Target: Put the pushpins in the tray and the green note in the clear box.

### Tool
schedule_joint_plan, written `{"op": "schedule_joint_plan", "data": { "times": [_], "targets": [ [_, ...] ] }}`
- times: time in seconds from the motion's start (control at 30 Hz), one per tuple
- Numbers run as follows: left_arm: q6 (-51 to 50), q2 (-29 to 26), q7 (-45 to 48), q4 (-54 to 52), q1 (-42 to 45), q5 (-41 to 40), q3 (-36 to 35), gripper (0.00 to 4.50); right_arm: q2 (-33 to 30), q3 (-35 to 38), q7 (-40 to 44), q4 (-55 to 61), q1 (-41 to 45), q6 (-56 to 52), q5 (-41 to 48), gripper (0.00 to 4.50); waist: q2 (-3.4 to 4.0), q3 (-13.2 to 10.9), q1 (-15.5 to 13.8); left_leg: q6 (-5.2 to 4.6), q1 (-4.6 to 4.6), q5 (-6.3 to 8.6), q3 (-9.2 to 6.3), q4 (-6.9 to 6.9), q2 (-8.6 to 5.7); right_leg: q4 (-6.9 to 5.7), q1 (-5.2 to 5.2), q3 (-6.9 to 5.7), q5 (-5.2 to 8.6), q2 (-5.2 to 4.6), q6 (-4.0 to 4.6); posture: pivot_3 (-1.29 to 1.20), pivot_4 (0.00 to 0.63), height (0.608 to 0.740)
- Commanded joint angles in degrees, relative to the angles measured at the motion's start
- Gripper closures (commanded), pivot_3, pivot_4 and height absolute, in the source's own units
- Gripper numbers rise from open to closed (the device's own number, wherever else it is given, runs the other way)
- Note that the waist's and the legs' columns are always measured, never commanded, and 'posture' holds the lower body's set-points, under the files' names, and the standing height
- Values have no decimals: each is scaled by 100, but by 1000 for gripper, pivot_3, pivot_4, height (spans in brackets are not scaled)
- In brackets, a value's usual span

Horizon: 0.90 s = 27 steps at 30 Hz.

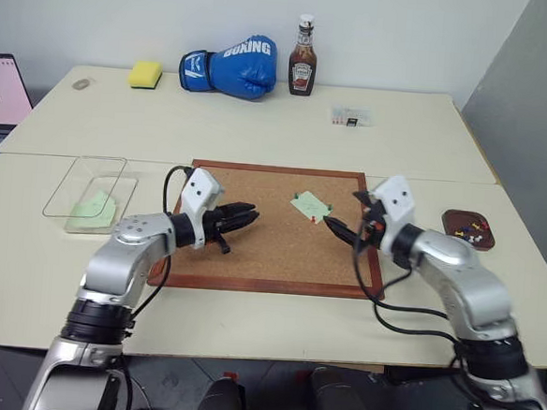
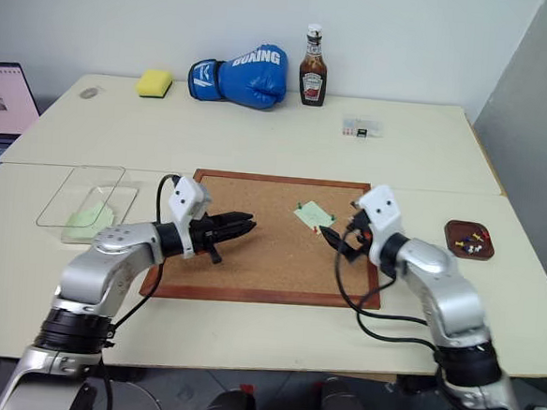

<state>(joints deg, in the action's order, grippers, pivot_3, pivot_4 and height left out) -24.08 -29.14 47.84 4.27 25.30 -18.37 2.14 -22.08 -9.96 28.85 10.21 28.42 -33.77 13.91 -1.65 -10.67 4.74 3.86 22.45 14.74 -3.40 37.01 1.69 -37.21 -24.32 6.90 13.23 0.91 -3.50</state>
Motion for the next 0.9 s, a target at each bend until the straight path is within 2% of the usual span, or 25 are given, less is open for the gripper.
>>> {"op": "schedule_joint_plan", "data": {
  "times": [0.03,0.17,0.33,0.83,0.9],
  "targets": [
    [334,171,-159,190,218,177,15,4459,204,-45,-84,-340,304,347,-237,0,0,0,-1,0,3,0,0,0,-1,2,-2,0,0,-1,0,0,150,740],
    [476,396,-290,595,221,567,359,4459,642,-121,-200,-1192,796,572,-420,0,1,1,-5,0,6,0,-2,0,-1,4,-1,-2,-1,-1,0,0,150,740],
    [394,359,-160,720,100,927,779,4459,1029,-70,-262,-2014,1225,788,-550,0,3,5,2,0,2,0,-6,-1,-1,0,0,-5,-19,-1,29,0,150,740],
    [262,134,-62,563,112,900,627,4459,1650,-161,7,-4562,2228,1686,-1000,0,8,8,62,0,-14,0,-4,-2,-1,-4,11,-2,-20,-1,31,0,150,740],
    [231,113,-66,521,94,895,613,4500,1721,-107,8,-4896,2386,1851,-1038,359,8,8,70,0,-18,0,-5,-3,-1,-8,12,-3,-20,0,31,0,150,740]
  ]
}}
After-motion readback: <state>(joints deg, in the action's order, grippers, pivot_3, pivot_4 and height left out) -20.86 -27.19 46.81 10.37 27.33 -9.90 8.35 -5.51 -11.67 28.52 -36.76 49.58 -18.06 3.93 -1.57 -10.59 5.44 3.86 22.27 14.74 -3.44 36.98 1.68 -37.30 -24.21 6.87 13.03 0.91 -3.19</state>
